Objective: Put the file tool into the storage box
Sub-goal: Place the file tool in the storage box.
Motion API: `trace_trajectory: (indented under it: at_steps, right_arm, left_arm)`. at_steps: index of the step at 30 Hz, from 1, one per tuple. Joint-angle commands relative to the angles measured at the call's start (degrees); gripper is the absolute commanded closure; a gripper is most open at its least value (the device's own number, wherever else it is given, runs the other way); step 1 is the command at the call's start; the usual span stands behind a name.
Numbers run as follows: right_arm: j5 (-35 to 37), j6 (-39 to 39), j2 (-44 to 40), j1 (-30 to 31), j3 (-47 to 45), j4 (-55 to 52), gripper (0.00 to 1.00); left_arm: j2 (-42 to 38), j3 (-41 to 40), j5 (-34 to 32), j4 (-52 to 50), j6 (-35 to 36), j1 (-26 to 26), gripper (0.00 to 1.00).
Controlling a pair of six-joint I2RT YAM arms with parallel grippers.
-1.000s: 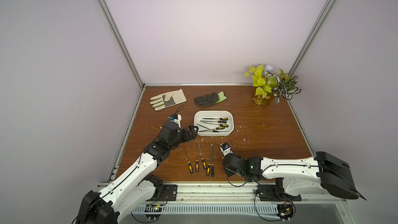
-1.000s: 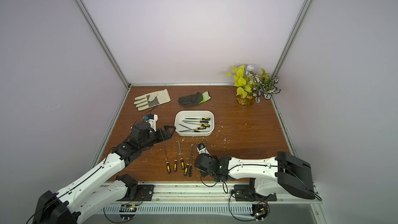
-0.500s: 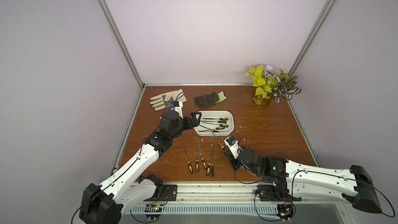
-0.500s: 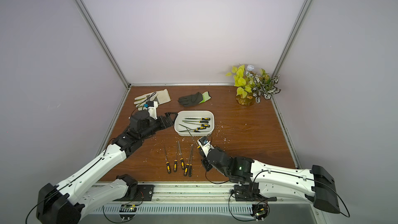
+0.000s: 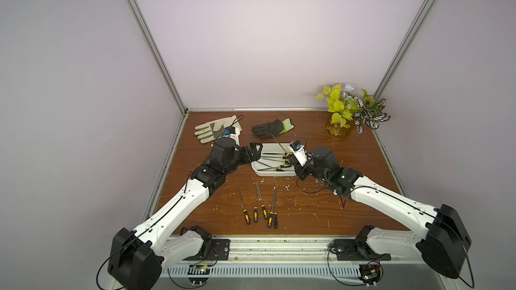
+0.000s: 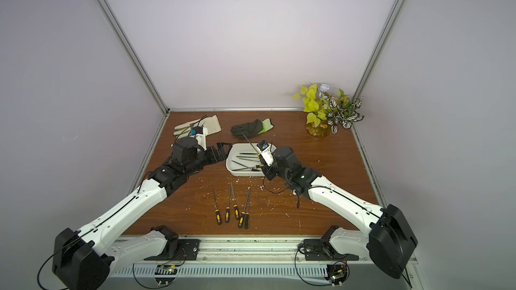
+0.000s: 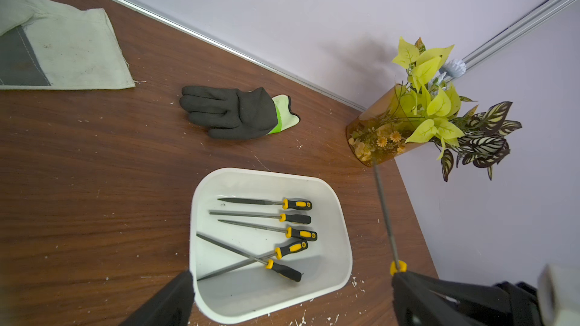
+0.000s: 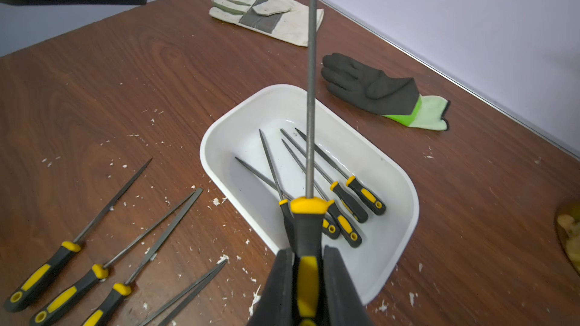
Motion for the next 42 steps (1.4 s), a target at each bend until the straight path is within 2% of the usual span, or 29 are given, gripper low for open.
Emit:
trace_trajectory:
  at_steps: [1,6,15,20,29,32,33,35,38,42]
  right_arm:
    - [-9.5,-10.0,2.8,-2.1,2.6,-0.7,1.00]
    - [-13.0,-12.7,5.8,-6.6,1.7,2.4,1.00]
    - [-12.1,-20.2,11.1,-8.2,0.6,6.4,1.00]
    - [-11.0,-24.5,16.3,-8.2,3.4,4.5,1.00]
    - [-10.5,-30.6,23.8,-8.1,9.1,-2.4,1.00]
    - [-11.3,-30.3,25.5,-8.1,10.9,-4.7,1.00]
    - [-12.0,-30.1,25.8,-8.1,11.3,-5.1,0.98]
    - [-12.9,-29.5,26.5,-8.1,12.1,-5.7,0.87]
    - [-12.5,-29.1,27.0,-8.0,12.8,-5.8,0.76]
    - [-9.9,-27.0,26.8,-8.0,13.8,-5.4,0.66]
  left_arm:
    - [-0.1,-0.8,1.6,-2.2,1.8,2.2,0.00]
    - [-1.7,-3.5,2.1,-3.3,2.2,3.9,0.00]
    - [-5.3,-8.4,2.5,-3.3,1.1,4.0,0.00]
    - [-8.4,-11.8,2.5,-2.5,0.2,4.1,0.00]
    - [-9.8,-11.7,1.9,-3.6,0.1,4.0,0.00]
    - [-10.7,-12.1,1.5,-2.5,-0.4,4.0,0.00]
    - [-10.7,-12.2,1.4,-2.2,-0.6,4.0,0.00]
    - [-10.2,-12.0,1.8,-2.1,-0.7,4.0,0.00]
    - [-9.2,-11.6,2.5,-2.2,-0.7,4.0,0.00]
    - [-8.8,-11.4,2.8,-2.3,-0.9,4.0,0.00]
